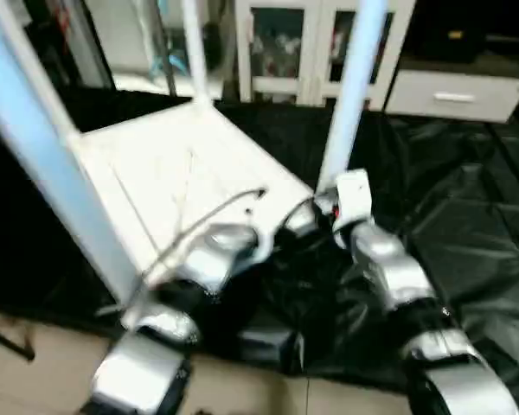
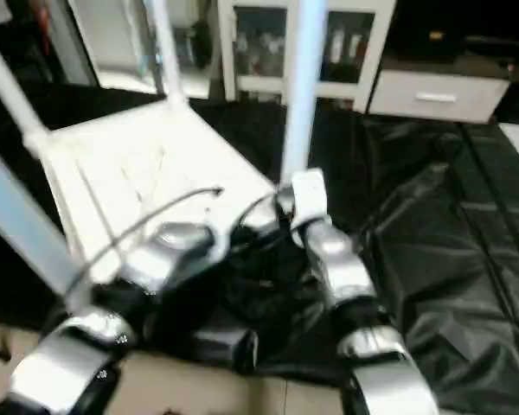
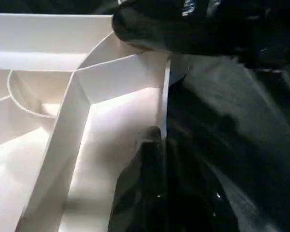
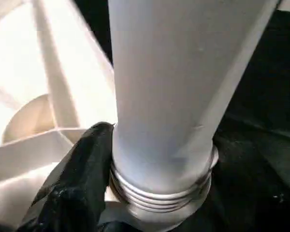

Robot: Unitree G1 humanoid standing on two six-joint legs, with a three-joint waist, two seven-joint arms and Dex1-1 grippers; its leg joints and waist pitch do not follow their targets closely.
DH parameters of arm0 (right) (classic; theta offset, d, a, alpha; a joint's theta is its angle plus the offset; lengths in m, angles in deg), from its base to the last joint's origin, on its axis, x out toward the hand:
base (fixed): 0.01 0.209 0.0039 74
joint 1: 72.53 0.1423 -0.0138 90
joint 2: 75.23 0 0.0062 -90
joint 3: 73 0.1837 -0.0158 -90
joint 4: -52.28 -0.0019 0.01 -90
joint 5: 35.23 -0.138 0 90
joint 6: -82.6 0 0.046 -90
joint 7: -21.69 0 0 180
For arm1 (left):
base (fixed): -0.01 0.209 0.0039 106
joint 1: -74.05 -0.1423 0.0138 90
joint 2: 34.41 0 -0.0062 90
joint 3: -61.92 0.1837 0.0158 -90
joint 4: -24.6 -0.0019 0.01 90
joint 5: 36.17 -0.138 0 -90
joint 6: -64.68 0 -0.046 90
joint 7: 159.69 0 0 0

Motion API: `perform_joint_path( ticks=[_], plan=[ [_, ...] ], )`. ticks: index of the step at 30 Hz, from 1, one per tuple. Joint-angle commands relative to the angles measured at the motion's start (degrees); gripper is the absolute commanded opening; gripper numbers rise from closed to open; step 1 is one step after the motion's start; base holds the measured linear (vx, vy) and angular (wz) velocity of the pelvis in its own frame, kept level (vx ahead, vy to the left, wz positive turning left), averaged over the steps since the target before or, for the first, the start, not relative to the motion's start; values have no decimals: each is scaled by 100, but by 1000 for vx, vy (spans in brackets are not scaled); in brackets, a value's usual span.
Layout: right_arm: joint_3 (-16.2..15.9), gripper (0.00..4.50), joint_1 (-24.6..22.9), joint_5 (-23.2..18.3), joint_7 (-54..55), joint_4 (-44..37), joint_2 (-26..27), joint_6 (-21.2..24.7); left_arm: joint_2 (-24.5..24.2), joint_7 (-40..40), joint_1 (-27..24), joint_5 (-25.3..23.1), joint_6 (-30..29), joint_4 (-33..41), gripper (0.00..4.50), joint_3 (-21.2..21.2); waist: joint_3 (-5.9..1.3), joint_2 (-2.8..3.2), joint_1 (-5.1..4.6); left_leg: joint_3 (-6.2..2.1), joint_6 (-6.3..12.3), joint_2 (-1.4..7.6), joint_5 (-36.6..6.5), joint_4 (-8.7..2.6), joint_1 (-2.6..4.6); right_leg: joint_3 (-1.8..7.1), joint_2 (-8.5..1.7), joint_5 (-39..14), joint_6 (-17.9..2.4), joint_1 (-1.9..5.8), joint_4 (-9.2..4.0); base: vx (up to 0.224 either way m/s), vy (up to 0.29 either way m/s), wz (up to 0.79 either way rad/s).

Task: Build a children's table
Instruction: Rotate leg to tighten

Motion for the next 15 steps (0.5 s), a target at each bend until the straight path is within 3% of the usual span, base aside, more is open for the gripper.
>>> perform_joint_path(
  ticks=[1,3,5,6,7,9,10,11,12,14,15],
  plan=[
    [-86,272,-180,180,181,397,145,220,-10,548,166,54,266,-98,0,-297,-321,-104,14,-113,371,248,-487,-429,106,164,-307,513,-1415,203,-387,0,0,0],
    [-26,272,-112,99,105,392,237,9,-13,469,206,61,325,-196,0,-272,-311,-66,30,-119,379,261,-608,-443,109,159,-319,423,-1399,202,-402,0,0,0],
    [-67,272,-115,54,-177,290,250,-232,-54,355,180,53,324,-217,0,-231,-304,-76,31,-123,316,276,-787,-465,108,156,-320,248,-1372,211,-420,0,0,0],
    [-87,272,-138,43,-309,230,254,-299,-71,335,177,45,351,-258,0,-216,-305,-3,36,-133,291,278,-818,-469,115,154,-320,229,-1370,202,-413,0,0,0],
    [-118,307,-236,50,-431,4,208,-337,-102,289,153,46,385,-300,0,-209,-303,-49,22,-124,277,278,-858,-469,117,157,-311,257,-1370,207,-427,0,0,0],
    [-148,328,-352,52,-499,-279,117,-309,-151,171,96,47,365,-260,0,-185,-304,-24,39,-130,288,280,-822,-471,118,156,-309,337,-1368,211,-419,0,0,0],
    [-153,344,-402,54,-507,-402,73,-285,-178,105,64,46,346,-223,0,-167,-306,-41,57,-124,332,280,-739,-462,115,160,-312,437,-1348,222,-415,0,0,0],
    [-171,347,-465,36,-589,-558,2,-259,-217,12,20,49,347,-175,0,-152,-320,17,81,-132,377,272,-659,-451,108,155,-322,533,-1349,220,-399,0,0,0],
    [-181,358,-528,4,-682,-724,-72,-195,-265,-120,-33,63,335,-115,0,-134,-306,-16,69,-131,400,269,-648,-461,83,154,-318,551,-1315,235,-412,0,0,0],
    [-139,377,-652,-141,-1006,-1053,-236,-49,-390,-458,-161,85,302,35,0,-56,-318,-23,46,-139,451,267,-570,-453,72,150,-318,665,-1315,245,-396,0,0,0],
    [-132,384,-721,-252,-1262,-1243,-347,59,-455,-640,-230,98,306,130,0,-8,-308,-66,28,-124,497,267,-615,-451,67,151,-319,617,-1373,247,-412,0,0,0]
  ],
)
